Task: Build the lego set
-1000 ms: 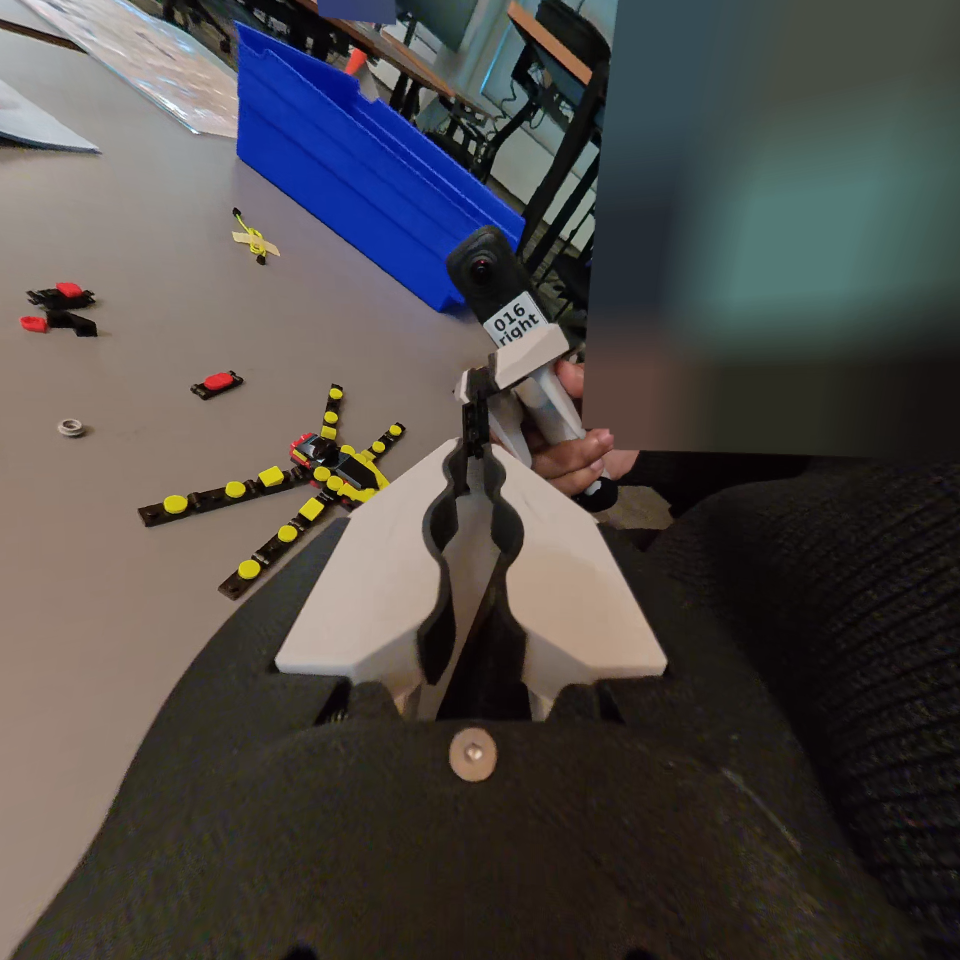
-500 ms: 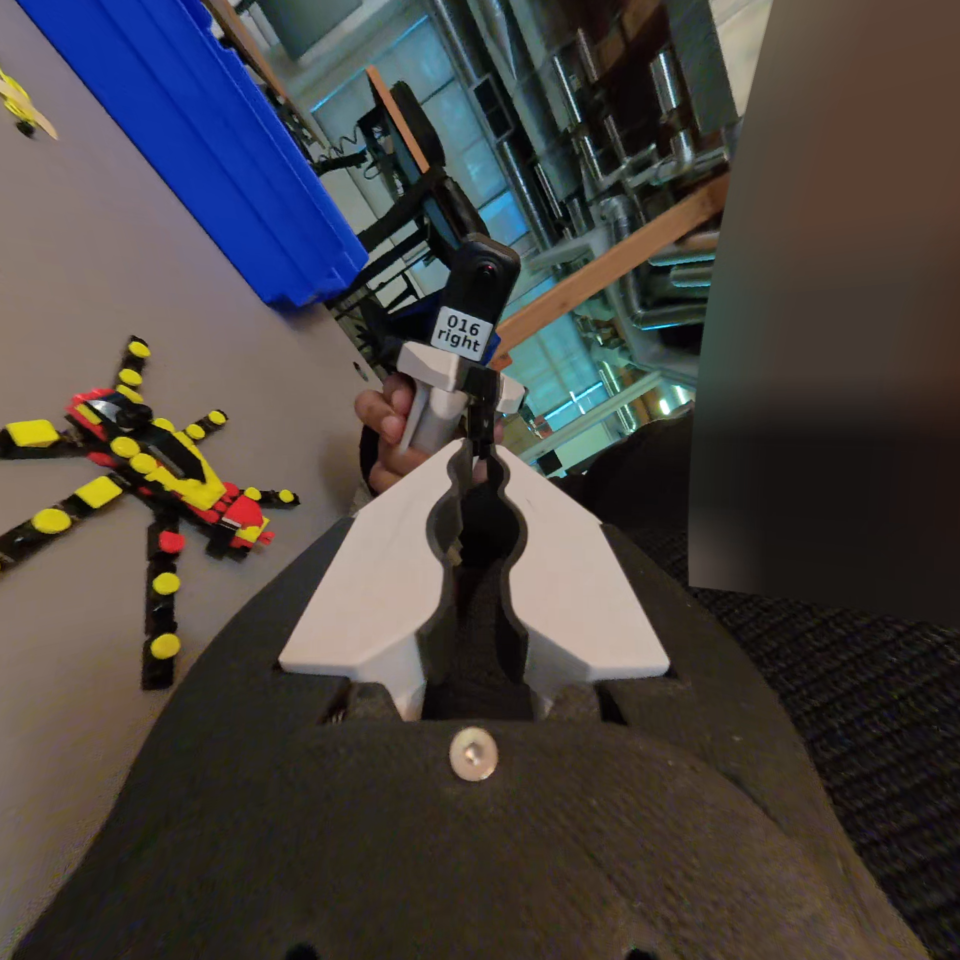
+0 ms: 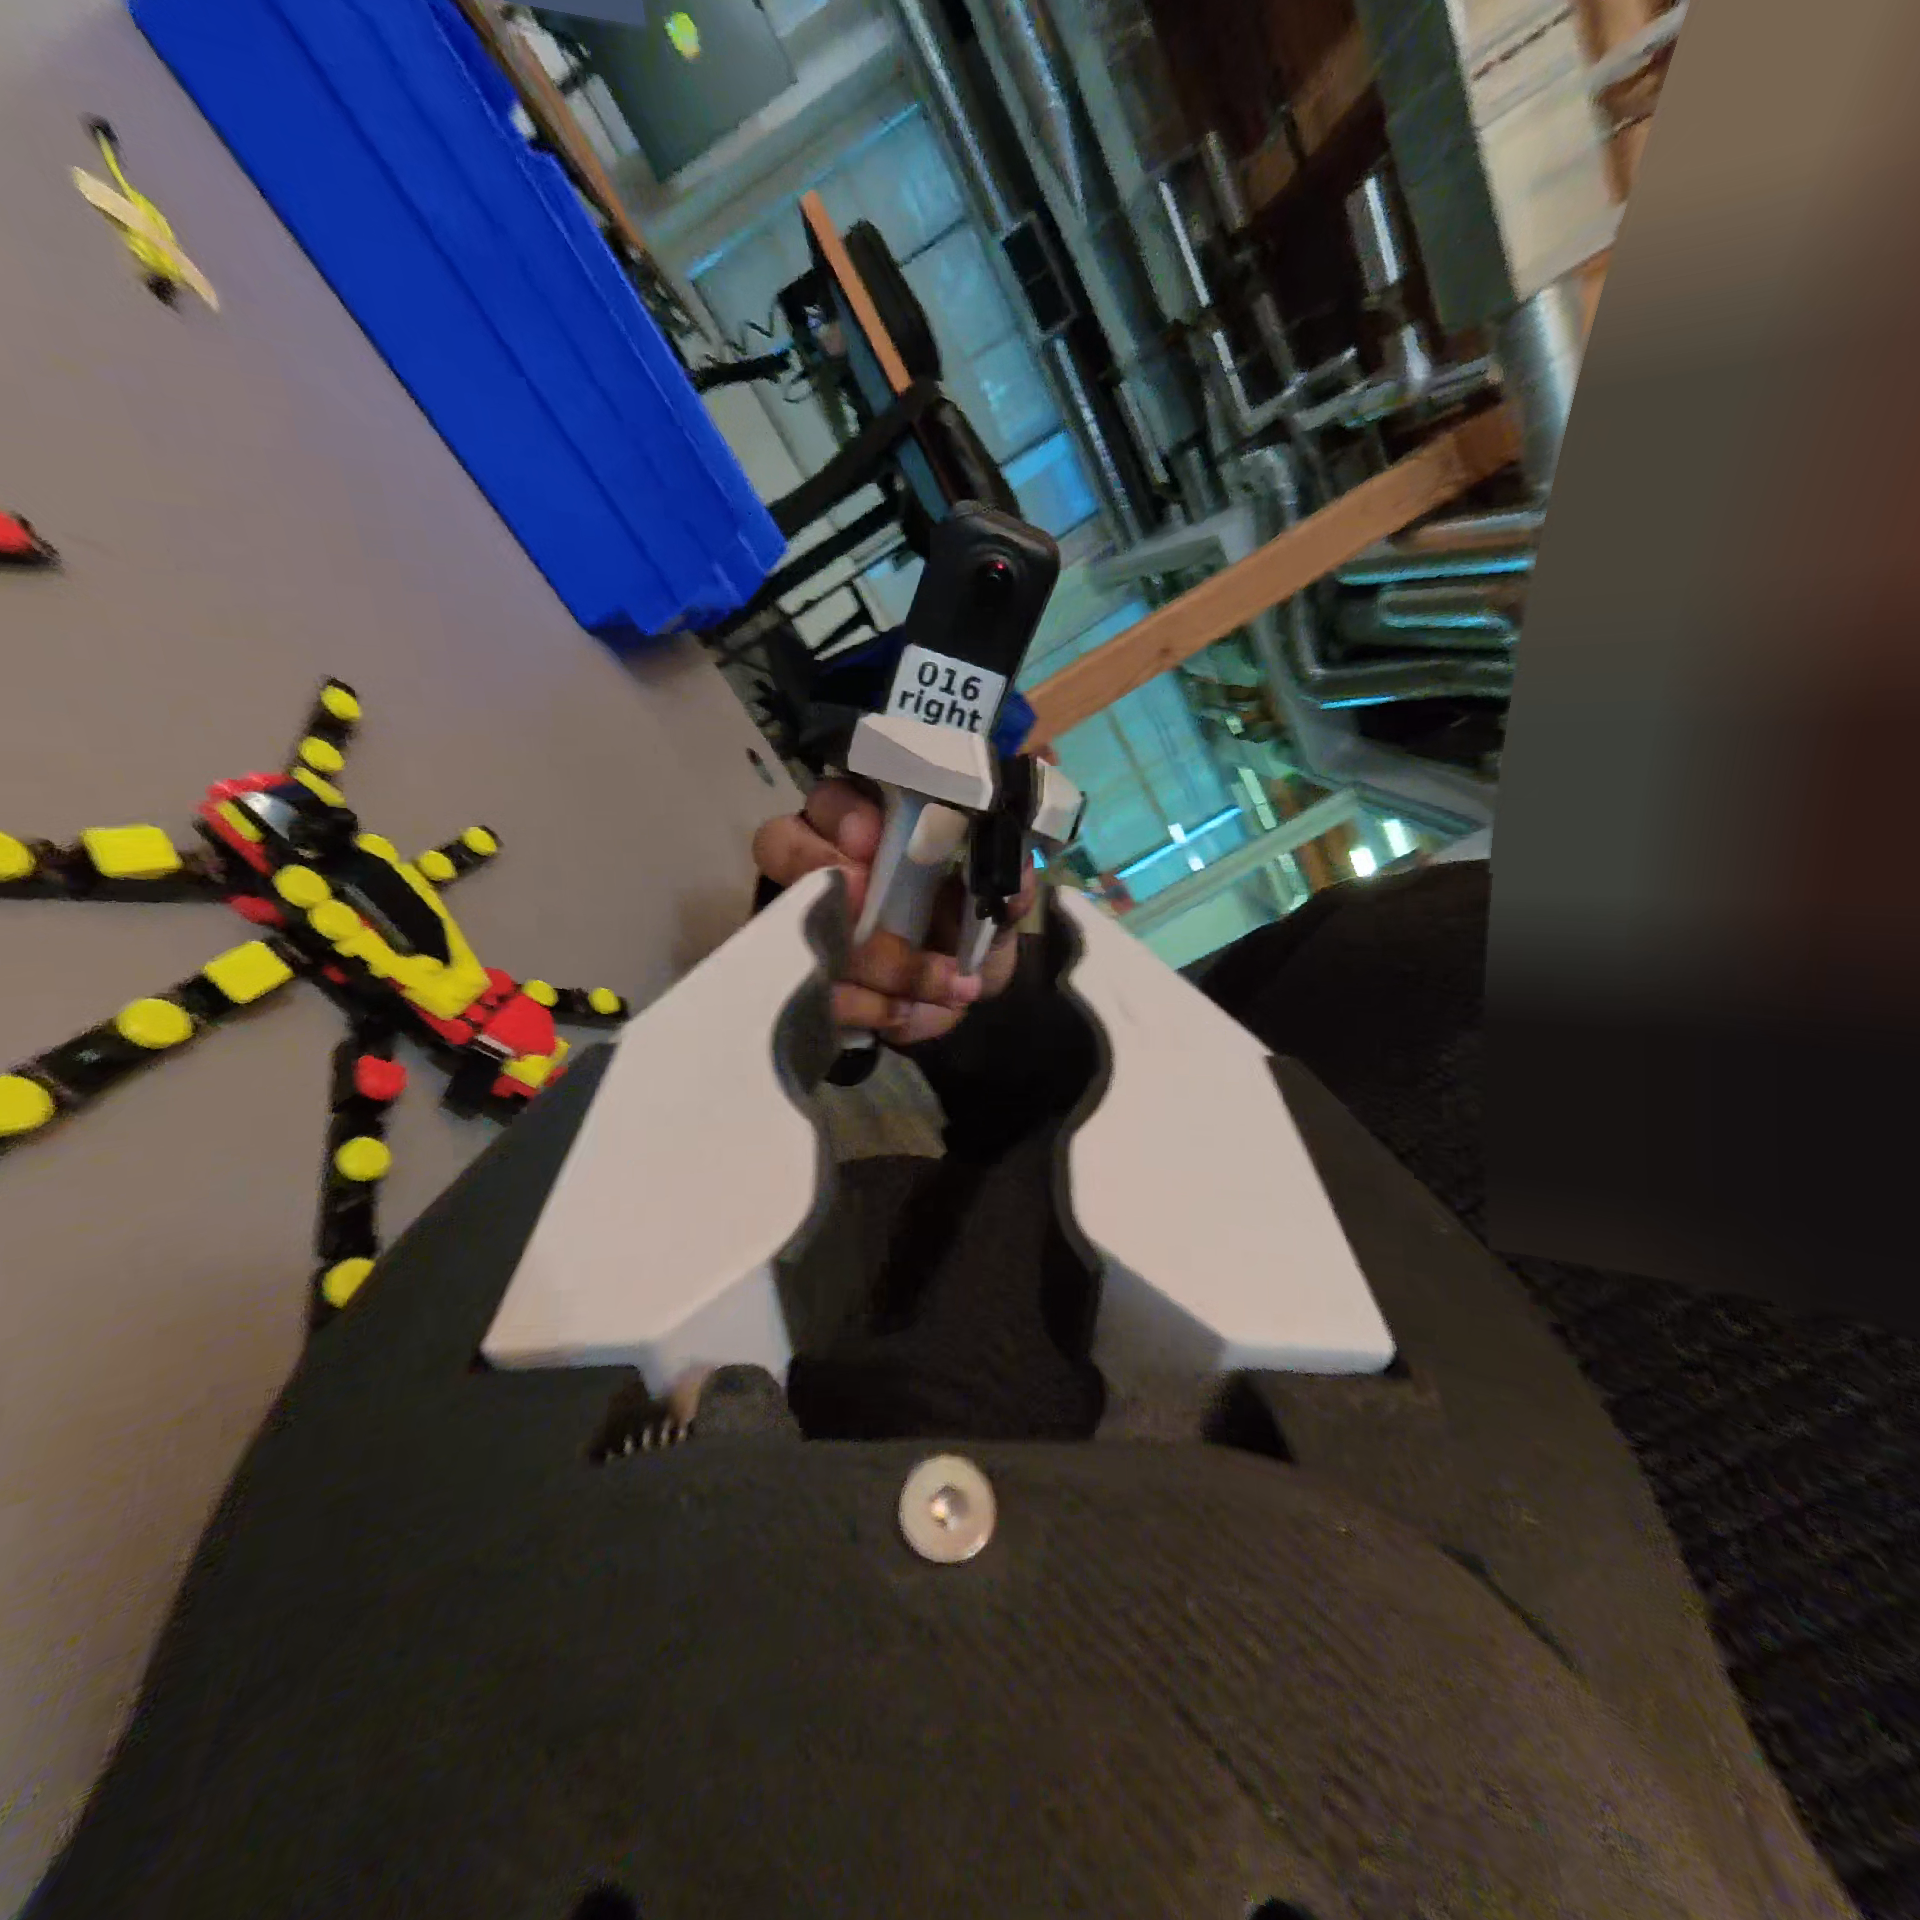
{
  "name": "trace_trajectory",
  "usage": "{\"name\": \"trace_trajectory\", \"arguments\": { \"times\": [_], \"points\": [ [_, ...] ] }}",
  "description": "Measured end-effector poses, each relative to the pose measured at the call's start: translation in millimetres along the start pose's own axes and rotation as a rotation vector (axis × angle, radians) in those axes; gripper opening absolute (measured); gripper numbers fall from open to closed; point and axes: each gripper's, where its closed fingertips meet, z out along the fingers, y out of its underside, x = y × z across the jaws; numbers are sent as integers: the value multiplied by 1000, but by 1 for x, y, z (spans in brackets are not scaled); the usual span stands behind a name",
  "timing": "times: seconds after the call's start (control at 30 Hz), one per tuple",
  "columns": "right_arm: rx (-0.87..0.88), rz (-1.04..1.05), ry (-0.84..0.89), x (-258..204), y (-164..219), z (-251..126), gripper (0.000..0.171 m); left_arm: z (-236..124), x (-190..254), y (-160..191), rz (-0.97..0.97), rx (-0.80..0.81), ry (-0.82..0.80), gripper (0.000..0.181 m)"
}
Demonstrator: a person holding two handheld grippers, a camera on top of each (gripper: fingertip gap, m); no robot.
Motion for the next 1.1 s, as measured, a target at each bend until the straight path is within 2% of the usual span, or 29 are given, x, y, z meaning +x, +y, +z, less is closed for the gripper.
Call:
{"name": "trace_trajectory", "arguments": {
  "times": [0.03,0.13,0.23,0.37,0.53,0.77,0.97,1.1],
  "points": [
    [4,16,7,2,0,-1,3,0,0,0,50,-11,-23,40],
    [-21,51,26,8,5,-1,4,-1,-4,6,238,-79,-110,41],
    [-67,110,22,11,14,2,4,0,-14,15,403,-150,-219,31],
    [-101,253,24,19,27,2,4,3,-17,24,431,-196,-232,7],
    [-73,411,-25,21,28,1,3,3,-17,25,421,-205,-232,7],
    [-80,325,4,21,26,0,3,2,-19,26,430,-220,-240,4],
    [-127,71,21,7,23,4,3,3,-15,29,451,-238,-219,1],
    [-129,-42,3,-3,20,5,3,5,-7,27,380,-210,-168,0]
  ]
}}
